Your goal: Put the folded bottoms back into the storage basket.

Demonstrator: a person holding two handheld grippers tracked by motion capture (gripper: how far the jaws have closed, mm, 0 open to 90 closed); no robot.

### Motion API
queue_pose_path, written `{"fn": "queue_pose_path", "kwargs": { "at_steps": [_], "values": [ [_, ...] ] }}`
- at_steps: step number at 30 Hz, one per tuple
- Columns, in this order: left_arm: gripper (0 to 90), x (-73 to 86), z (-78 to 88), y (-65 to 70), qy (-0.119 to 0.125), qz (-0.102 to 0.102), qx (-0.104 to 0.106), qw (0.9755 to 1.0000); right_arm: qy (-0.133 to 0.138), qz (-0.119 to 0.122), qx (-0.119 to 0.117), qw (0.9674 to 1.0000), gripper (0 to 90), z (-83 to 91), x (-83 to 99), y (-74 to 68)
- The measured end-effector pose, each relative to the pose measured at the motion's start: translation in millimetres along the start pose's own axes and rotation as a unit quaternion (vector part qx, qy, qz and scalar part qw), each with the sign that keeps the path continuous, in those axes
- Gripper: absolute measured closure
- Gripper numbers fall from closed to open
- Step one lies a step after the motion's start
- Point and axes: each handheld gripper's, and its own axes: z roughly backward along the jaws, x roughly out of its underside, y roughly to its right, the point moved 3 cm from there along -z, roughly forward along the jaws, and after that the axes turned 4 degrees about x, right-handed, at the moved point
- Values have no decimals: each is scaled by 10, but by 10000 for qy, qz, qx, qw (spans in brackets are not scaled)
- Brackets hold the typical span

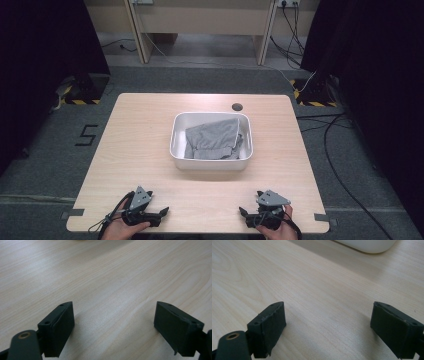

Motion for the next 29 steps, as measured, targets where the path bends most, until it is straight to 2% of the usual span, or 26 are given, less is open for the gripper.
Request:
{"fn": "queue_pose_path", "kwargs": {
  "at_steps": [9, 29],
  "values": [
    [156, 53, 35, 64, 76, 19, -18, 10000, 87, 23, 3, 10000, 138, 15, 26, -12],
    [155, 60, 38, 69, 98, 16, -25, 9999, 81, 0, -12, 10000, 138, 18, 30, -16]
  ]
}}
